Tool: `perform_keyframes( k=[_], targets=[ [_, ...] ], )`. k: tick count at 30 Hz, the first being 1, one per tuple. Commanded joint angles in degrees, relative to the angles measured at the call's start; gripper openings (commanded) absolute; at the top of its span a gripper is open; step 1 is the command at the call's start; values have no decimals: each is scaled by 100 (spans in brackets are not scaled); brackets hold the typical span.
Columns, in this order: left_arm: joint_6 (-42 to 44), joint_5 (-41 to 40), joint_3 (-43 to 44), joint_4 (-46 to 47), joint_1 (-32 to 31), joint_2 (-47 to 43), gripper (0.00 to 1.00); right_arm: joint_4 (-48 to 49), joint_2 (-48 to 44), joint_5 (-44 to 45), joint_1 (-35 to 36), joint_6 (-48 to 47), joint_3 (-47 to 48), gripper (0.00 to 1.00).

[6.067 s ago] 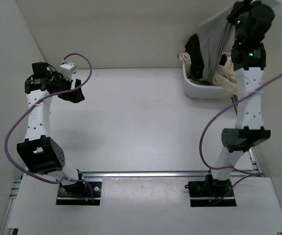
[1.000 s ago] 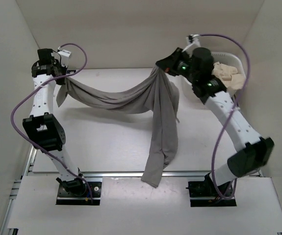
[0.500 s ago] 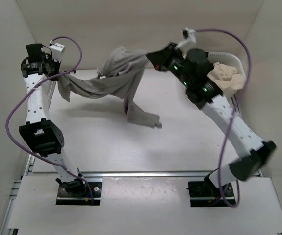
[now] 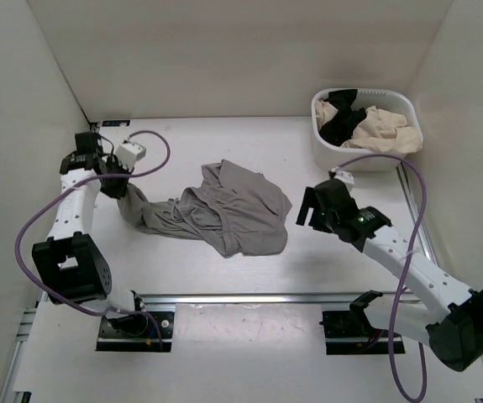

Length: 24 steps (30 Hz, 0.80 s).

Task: Fold and stack the trousers
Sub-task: Grab the trousers from the pile, then flatten the trousers out

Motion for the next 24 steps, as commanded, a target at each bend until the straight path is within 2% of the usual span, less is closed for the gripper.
perform_keyframes(
  k=[1, 3, 4, 6, 8, 9, 11, 17, 19, 21, 24],
  targets=[
    [189, 89, -730, -99, -89, -561, 14, 601, 651, -312, 397, -1439, 1175, 87],
    [74, 37, -1143, -99, -89, -781, 14, 304, 1426, -776, 731, -1924, 1835, 87],
    [-30, 37, -1258, -99, -89, -860, 14, 128, 2248, -1371, 872, -2475, 2561, 87],
    [-110, -95, -1583, -99, -89, -1070, 14, -502, 3392, -2051, 1415, -3110, 3268, 87],
    [-233, -296, -1881, -47, -89, -1185, 14, -909, 3976, -2203, 1830, -3858, 4051, 87],
    [-295, -384, -1970, -46, -89, -1264, 14, -1015, 4188, -1933, 2180, -4025, 4167, 87],
    [-531, -700, -2128, 85, -89, -1265, 14, -964, 4593, -1851, 2393, -4263, 4273, 87],
    [-778, -886, -2445, 243, 104, -1370, 14, -761, 5218, -2229, 2710, -4264, 4326, 83],
    [-779, -948, -2497, 244, 166, -1423, 14, -857, 5586, -2300, 2772, -4011, 4501, 83],
    [-779, -948, -2498, 244, 166, -1423, 14, -911, 5893, -2073, 2772, -3625, 4624, 79],
    [-779, -895, -2498, 244, 166, -1555, 14, -788, 5895, -1091, 2772, -3246, 4572, 76]
  ],
)
